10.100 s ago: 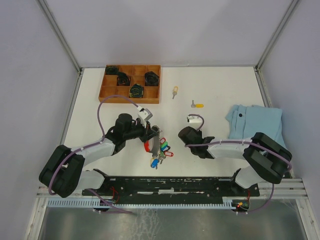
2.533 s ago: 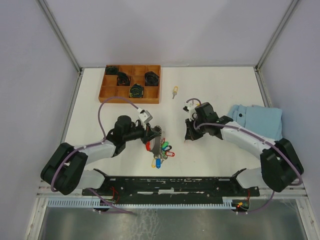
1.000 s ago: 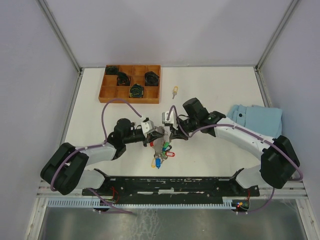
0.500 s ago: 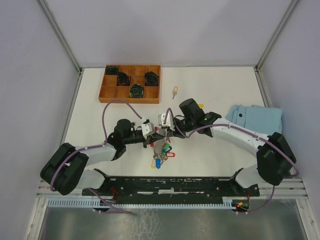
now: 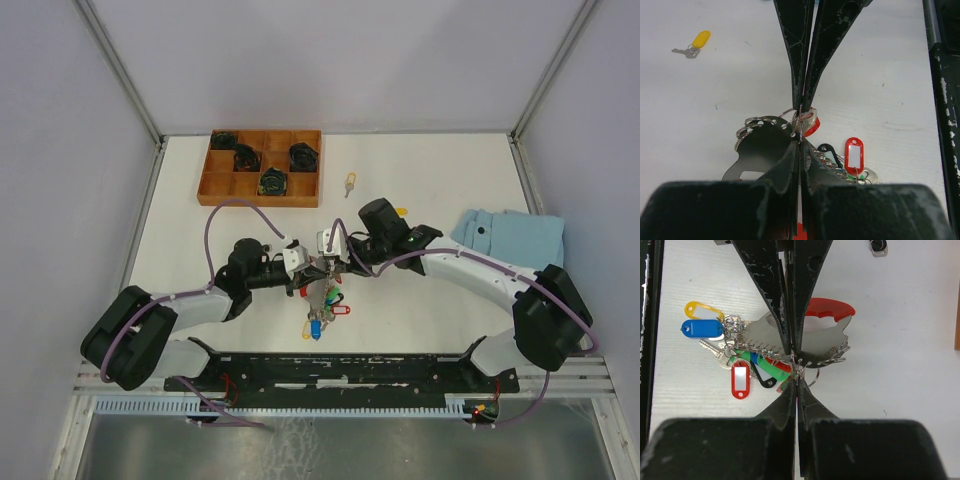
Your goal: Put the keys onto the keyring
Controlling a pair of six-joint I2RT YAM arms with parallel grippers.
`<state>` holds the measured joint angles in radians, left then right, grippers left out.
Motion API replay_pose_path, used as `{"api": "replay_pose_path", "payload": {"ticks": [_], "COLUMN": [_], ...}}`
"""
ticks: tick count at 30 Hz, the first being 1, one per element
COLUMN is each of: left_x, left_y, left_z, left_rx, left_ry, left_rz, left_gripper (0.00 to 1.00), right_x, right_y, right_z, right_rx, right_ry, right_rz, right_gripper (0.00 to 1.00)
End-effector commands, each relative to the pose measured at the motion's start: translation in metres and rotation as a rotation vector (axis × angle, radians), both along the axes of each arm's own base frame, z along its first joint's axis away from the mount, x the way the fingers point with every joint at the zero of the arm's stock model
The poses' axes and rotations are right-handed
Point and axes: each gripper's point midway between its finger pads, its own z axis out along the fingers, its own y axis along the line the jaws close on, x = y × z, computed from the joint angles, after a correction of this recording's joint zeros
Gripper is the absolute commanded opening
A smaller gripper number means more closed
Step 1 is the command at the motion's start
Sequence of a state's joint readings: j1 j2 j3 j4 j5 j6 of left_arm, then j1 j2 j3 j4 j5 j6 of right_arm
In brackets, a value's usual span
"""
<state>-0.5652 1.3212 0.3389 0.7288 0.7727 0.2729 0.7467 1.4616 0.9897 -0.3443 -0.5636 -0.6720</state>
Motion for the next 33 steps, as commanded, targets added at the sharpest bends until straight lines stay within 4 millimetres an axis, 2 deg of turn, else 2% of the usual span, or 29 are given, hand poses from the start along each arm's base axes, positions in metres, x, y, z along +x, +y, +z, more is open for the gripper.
{"api": "replay_pose_path", "payload": {"ticks": [1,16,33], "left_x": [-0.0017,-0.0024,0.0001], "left_y": [-0.0057,-0.0069,-0.0066], "left_z": [0.0179,0.0178,0.0169], "left_rx": [-0.04,-0.041,-0.034], "left_ry": [-0.092,-0.078,-0.072], "left_rz": [-0.047,-0.054,-0.041], "left_gripper": [0.03,0.03,0.03], "right_x": [-0.0019,-0.0027,-0.0034], "right_y": [0.008,0.0125,0.005], "right_z": [0.0165,0.0229,0.0201], "right_rx": [0.062,0.093,0.063], "right_ry": [-0.051,-0.053,-0.054], "right_rz": [0.042,0.049,0.029], "right_gripper": [0.01,0.01,0.01]}}
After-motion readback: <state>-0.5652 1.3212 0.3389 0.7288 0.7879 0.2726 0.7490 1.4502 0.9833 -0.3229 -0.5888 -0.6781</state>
